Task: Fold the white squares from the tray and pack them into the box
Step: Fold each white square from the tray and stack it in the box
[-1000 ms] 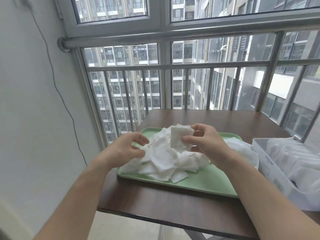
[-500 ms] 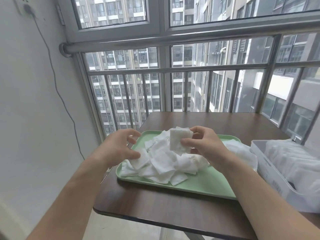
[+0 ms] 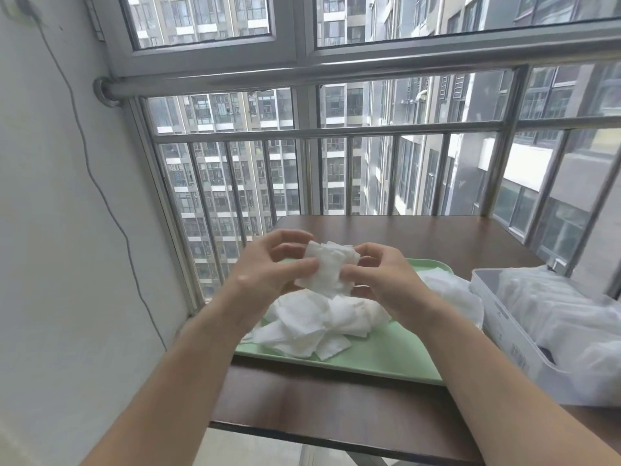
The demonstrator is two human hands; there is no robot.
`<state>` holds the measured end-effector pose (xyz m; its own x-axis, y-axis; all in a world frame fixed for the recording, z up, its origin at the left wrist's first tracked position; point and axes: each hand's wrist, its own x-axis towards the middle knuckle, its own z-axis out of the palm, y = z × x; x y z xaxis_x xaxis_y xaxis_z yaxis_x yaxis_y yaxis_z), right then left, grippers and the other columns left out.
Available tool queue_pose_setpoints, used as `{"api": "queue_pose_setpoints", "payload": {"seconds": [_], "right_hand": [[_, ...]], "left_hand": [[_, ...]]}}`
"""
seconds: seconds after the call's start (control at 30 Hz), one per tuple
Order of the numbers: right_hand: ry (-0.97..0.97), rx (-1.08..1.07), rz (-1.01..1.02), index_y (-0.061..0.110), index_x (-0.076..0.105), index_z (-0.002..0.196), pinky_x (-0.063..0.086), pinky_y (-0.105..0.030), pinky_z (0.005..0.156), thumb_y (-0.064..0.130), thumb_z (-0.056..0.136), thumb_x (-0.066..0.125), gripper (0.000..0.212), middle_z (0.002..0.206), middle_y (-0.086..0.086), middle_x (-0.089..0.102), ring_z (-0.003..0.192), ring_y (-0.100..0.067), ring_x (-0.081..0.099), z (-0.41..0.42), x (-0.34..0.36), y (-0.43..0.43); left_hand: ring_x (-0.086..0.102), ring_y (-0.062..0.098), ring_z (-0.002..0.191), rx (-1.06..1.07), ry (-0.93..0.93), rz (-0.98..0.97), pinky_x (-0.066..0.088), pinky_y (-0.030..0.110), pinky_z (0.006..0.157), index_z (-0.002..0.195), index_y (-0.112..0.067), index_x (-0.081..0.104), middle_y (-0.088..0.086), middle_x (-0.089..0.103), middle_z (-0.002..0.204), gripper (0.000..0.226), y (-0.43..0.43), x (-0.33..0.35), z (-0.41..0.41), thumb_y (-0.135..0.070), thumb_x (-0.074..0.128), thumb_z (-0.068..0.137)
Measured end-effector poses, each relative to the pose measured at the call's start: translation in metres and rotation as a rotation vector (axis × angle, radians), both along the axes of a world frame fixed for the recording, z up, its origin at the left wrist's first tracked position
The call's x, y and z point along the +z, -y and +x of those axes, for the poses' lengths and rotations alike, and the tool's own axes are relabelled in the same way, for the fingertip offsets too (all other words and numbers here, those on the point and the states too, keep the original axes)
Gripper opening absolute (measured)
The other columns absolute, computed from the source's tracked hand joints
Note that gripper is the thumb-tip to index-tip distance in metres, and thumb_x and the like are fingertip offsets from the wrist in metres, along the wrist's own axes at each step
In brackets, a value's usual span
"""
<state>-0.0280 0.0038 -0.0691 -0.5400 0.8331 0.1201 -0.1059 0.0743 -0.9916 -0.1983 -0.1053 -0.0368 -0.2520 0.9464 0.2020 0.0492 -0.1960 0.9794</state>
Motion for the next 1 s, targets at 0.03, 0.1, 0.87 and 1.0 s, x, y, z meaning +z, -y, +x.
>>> {"api": "queue_pose_setpoints", "payload": {"seconds": [0.03, 0.1, 0.87, 1.0], "right_hand": [[-0.017, 0.011, -0.01, -0.012, 0.06, 0.11, 0.058, -0.03, 0.066, -0.005, 0.082, 0.074, 0.032, 0.089, -0.017, 0.071, 0.075, -0.024, 0.07, 0.0, 0.001, 0.001], [-0.05, 0.029, -0.024, -0.014, 0.058, 0.111, 0.057, -0.03, 0.067, -0.003, 0.081, 0.075, 0.036, 0.091, -0.018, 0.07, 0.076, -0.026, 0.069, 0.001, 0.003, 0.001], [-0.075, 0.076, -0.06, -0.004, 0.059, 0.107, 0.059, -0.031, 0.068, 0.001, 0.082, 0.076, 0.031, 0.093, -0.012, 0.069, 0.084, -0.024, 0.072, 0.003, 0.01, 0.009], [-0.052, 0.063, -0.052, -0.004, 0.06, 0.107, 0.061, -0.035, 0.072, 0.001, 0.082, 0.076, 0.03, 0.088, -0.009, 0.07, 0.082, -0.024, 0.071, 0.002, 0.008, 0.009]], "left_hand": [[0.073, 0.032, 0.093, 0.021, 0.005, 0.007, 0.06, 0.048, 0.085, 0.11, -0.006, 0.066, 0.011, 0.076, 0.102, 0.038, -0.005, -0.003, 0.005, 0.0, 0.08, 0.075], [0.073, 0.033, 0.095, 0.096, -0.033, 0.023, 0.059, 0.052, 0.086, 0.108, -0.008, 0.067, 0.011, 0.076, 0.103, 0.033, -0.013, -0.008, 0.012, 0.002, 0.079, 0.079], [0.067, 0.016, 0.071, 0.42, -0.763, -0.116, 0.048, 0.03, 0.061, 0.092, -0.025, 0.061, -0.003, 0.067, 0.084, 0.01, -0.014, -0.011, -0.038, -0.034, 0.063, 0.097], [0.063, 0.017, 0.093, 0.378, -0.974, -0.478, 0.054, 0.035, 0.082, 0.106, -0.029, 0.063, -0.003, 0.066, 0.106, 0.022, -0.016, -0.026, -0.067, -0.043, 0.069, 0.09]]}}
